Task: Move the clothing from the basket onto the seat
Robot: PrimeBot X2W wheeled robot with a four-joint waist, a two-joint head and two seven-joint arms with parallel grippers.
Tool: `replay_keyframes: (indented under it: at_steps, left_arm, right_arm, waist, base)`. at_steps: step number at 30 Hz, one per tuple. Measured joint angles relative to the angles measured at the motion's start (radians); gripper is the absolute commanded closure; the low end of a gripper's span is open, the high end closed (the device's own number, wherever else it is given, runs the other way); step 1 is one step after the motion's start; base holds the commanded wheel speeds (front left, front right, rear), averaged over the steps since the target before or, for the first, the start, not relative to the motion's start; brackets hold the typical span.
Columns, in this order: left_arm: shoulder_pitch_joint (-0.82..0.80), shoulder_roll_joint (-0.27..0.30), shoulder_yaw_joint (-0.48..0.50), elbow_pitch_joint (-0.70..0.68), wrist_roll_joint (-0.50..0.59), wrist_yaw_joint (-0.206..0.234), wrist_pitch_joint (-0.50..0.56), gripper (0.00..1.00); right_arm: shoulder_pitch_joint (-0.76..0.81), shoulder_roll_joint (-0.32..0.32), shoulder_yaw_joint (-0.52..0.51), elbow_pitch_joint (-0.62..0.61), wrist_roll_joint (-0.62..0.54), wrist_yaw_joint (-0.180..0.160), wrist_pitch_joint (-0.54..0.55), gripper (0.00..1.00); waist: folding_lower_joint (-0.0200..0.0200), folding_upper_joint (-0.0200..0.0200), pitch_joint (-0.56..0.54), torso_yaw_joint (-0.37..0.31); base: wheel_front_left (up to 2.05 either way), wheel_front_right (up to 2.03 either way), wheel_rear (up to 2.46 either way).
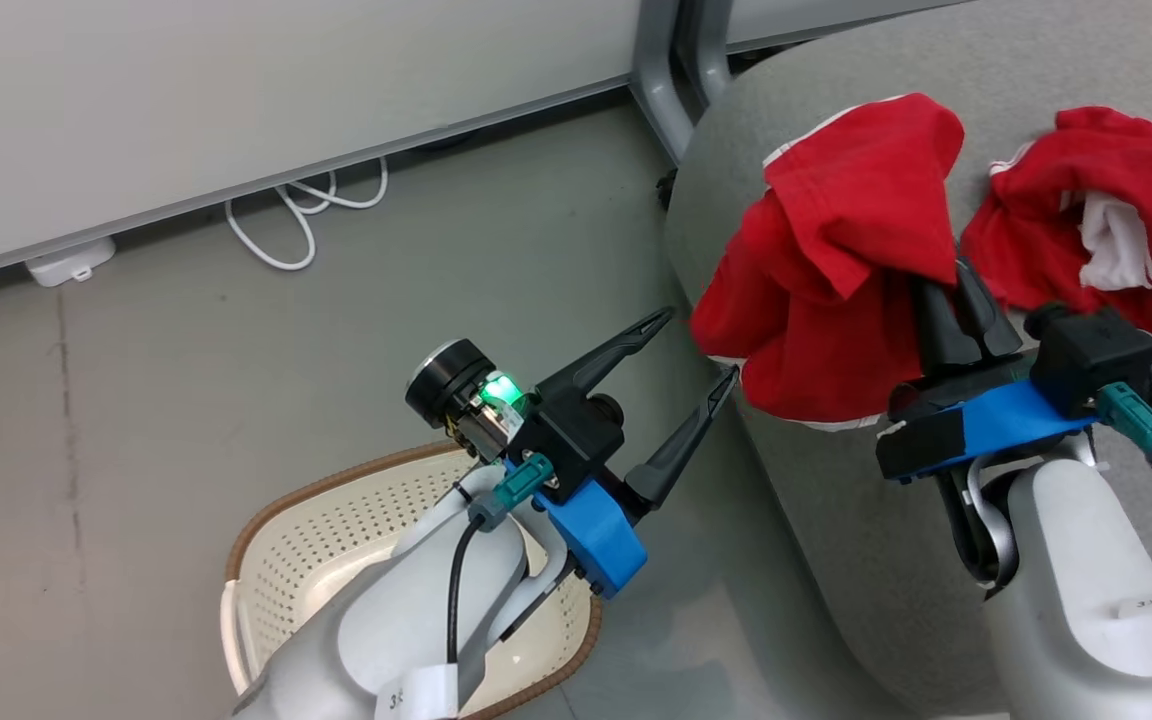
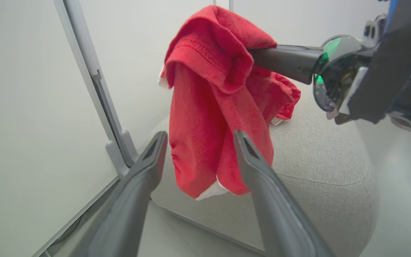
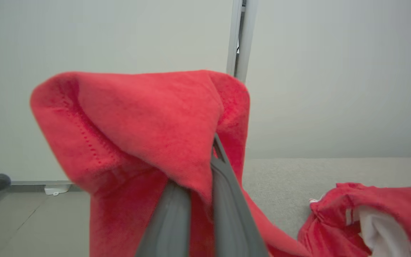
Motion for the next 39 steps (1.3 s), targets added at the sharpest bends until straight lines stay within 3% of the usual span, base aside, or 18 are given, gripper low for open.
replay_keyframes:
  at_steps: [16,32,39]
  left_arm:
    - [0.013,0.008,-0.077,0.018,-0.002,-0.002,0.000,0.00]
    - [-0.012,0.018,-0.084,0.017,-0.008,-0.004,0.000,0.00]
    - [-0.073,0.043,-0.080,-0.018,0.009,0.007,0.017,0.00]
  right_arm:
    - [0.096,0.006,-0.131,-0.071,-0.006,0.000,0.000,1.00]
    - [0.091,0.019,-0.150,-0.104,-0.010,0.000,0.000,1.00]
    - [-0.098,-0.011,-0.203,-0.170,-0.015,0.000,0.000,1.00]
  waist:
    - [0.0000,0.0000,0.047,-0.145]
    - [0.0000,0.0000,0.078,-0.158]
    - [0.0000,0.0000,0.161,-0.152]
  base:
    - [0.00,0.00,0.00]
    - [0.00,0.00,0.00]
    - [0.00,0.00,0.00]
